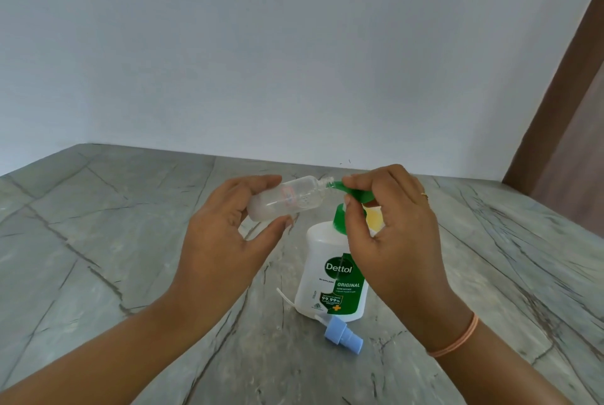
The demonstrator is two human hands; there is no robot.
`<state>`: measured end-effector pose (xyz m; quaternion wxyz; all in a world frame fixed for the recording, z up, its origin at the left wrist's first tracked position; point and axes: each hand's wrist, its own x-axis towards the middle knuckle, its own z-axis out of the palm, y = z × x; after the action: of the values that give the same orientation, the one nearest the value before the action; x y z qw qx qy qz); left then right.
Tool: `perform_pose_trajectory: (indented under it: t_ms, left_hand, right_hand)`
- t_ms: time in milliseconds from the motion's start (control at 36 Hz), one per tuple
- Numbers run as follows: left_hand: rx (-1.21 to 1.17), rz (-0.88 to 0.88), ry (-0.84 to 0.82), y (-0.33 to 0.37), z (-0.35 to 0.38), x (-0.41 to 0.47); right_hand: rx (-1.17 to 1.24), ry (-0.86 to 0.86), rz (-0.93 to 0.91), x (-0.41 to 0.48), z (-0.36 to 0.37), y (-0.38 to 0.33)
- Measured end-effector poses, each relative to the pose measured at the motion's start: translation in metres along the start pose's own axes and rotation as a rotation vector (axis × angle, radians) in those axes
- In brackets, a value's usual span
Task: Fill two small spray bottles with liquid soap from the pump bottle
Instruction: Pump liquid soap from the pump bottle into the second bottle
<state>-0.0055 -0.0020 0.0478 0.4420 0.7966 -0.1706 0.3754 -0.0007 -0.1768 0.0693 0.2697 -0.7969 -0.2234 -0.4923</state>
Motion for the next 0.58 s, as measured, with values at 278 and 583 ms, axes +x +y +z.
perform_pose_trajectory:
  t_ms: [278,583]
  left_hand:
    - [-0.023,0.000,0.005,0.003,-0.001,-0.001]
    - [-0.026,-0.003,-0.009,-0.001,-0.003,0.000]
  right_hand:
    - [0.016,-0.035,0.017,0.007,-0.006,-0.001]
    - [-0.079,0.058,-0.035,-0.006,0.006,0.001]
